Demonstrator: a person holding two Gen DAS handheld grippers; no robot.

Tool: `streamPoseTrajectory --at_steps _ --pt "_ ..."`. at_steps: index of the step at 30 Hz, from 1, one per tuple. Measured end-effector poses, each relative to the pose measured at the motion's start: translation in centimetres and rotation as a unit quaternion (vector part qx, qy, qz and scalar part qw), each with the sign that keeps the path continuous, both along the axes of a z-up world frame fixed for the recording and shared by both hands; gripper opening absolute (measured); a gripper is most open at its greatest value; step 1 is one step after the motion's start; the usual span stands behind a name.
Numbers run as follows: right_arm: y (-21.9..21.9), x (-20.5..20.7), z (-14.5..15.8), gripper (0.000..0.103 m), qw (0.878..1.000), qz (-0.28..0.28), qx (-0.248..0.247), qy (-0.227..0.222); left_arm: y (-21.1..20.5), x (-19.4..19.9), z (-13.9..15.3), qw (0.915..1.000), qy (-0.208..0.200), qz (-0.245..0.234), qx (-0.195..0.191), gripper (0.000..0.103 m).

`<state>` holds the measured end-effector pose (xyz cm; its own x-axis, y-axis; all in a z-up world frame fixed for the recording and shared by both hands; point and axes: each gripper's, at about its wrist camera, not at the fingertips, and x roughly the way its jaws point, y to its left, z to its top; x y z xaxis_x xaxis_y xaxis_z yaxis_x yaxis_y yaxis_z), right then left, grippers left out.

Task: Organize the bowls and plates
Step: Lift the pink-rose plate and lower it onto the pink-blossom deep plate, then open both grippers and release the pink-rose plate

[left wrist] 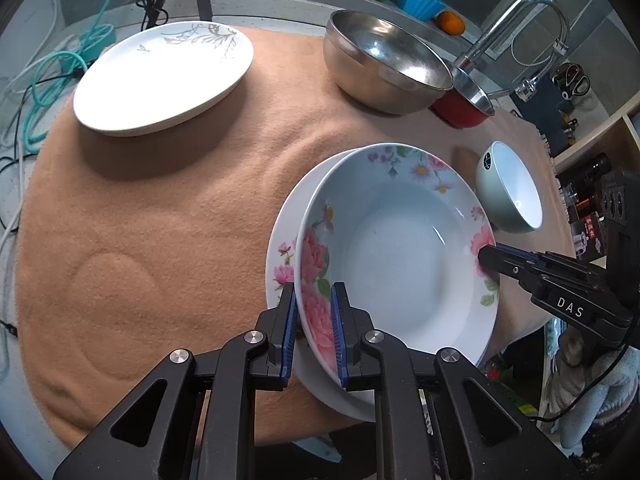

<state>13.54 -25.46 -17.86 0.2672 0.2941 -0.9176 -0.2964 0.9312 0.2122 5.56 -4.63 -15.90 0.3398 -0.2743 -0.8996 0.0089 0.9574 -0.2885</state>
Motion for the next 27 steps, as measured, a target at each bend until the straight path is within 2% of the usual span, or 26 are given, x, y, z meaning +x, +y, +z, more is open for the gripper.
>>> streamPoseTrajectory --at_steps 27 --pt "0.3 0.2 0.5 0.016 1.000 -0.009 -0.012 -0.008 1.3 0.2 0.1 0.9999 -0.004 -0.002 -0.014 0.014"
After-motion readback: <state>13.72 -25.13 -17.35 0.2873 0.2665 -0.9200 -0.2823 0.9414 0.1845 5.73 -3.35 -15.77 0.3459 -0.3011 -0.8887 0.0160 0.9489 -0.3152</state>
